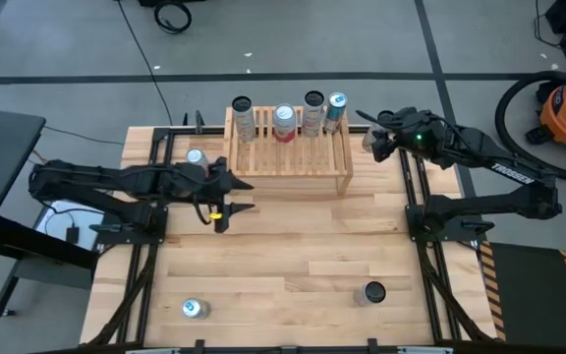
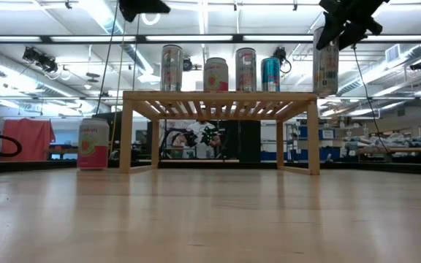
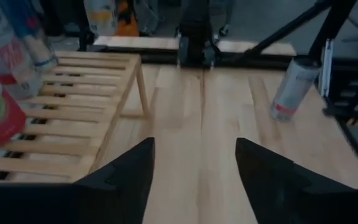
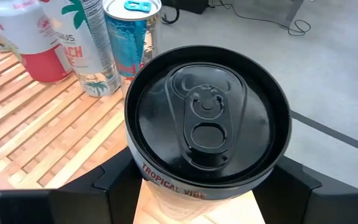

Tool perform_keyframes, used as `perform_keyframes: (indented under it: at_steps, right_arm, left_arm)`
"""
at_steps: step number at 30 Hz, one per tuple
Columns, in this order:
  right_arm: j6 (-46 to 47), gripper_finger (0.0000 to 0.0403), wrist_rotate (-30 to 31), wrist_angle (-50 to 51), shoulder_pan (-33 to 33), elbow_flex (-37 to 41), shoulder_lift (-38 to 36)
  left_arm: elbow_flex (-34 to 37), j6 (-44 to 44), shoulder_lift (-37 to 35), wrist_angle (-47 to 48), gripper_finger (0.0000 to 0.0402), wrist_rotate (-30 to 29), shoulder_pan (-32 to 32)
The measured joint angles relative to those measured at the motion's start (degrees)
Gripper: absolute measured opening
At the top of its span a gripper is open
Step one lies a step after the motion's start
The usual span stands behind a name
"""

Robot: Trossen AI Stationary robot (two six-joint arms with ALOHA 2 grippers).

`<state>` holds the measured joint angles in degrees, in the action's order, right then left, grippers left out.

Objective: Place canned beverage on shelf
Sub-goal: Put the white yellow soda can on the shelf aligned with the other white yellow soda can

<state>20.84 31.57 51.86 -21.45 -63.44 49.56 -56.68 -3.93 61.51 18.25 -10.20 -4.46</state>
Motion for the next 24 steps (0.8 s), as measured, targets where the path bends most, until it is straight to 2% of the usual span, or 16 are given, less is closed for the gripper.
perform_keyframes:
  at_steps: [6,14,20,24]
  right_arm:
    - [-0.25,0.0258,-1.3,-1.43,0.15,0.0,0.02]
    - [-1.13,0.0258,-2.78,-4.96,2.93,0.02,0.05]
    - [-1.08,0.0258,-2.81,-6.22,5.77,0.02,0.89]
    - [-0.94,0.0257,-2.81,-7.57,7.27,0.02,2.0]
  left_arm:
    - [0.11,1.6,2.12,-4.79,0.027,-0.03,0.18]
    - [0.11,2.06,2.63,-6.51,0.0275,-0.69,0.18]
    - [0.11,1.84,2.63,-7.6,0.0275,-9.71,0.18]
    - [0.11,0.07,2.63,-7.25,0.0275,-10.58,0.04]
